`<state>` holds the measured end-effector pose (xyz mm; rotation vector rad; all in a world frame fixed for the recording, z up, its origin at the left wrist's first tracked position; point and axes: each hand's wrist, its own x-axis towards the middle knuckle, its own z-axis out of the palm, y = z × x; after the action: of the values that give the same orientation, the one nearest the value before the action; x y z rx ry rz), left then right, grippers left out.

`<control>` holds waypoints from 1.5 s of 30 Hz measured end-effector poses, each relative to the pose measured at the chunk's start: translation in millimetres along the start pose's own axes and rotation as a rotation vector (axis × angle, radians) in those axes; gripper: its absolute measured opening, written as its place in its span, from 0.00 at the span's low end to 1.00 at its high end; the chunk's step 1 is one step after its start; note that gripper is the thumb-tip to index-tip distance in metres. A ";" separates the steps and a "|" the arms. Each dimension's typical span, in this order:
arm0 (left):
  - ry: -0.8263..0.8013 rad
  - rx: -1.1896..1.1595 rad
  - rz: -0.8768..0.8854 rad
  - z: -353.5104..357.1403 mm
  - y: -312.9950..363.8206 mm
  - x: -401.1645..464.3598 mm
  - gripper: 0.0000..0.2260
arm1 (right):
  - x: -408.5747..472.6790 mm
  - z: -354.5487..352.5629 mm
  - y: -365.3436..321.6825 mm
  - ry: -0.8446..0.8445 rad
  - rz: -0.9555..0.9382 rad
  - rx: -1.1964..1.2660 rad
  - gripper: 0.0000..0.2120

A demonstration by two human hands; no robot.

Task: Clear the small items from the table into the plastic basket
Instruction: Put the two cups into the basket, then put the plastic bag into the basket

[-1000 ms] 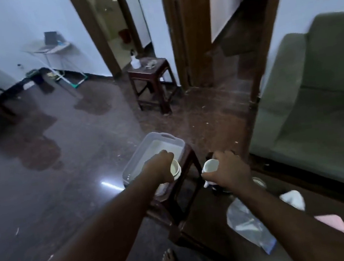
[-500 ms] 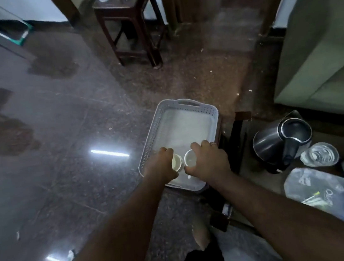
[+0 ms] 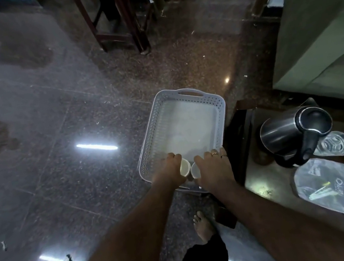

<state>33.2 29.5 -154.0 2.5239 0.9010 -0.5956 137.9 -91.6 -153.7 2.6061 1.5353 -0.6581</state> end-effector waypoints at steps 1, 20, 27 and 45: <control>-0.010 -0.006 0.008 2.0 1.2 0.8 0.26 | -1.4 2.0 1.5 0.007 0.008 -0.011 0.25; 0.268 0.151 -0.011 -17.3 115.6 -93.6 0.52 | -149.8 -49.6 118.4 0.163 0.097 -0.064 0.55; 0.459 0.291 0.279 -33.6 262.0 -121.3 0.53 | -246.9 -94.8 217.3 0.355 0.215 -0.016 0.55; 0.400 0.378 0.394 31.8 468.7 -107.2 0.44 | -318.9 -38.4 418.3 0.148 0.364 -0.006 0.47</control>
<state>260.9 -374.7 -23.5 3.1188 0.4044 -0.1432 370.7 -557.2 -69.4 2.8744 1.0395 -0.4349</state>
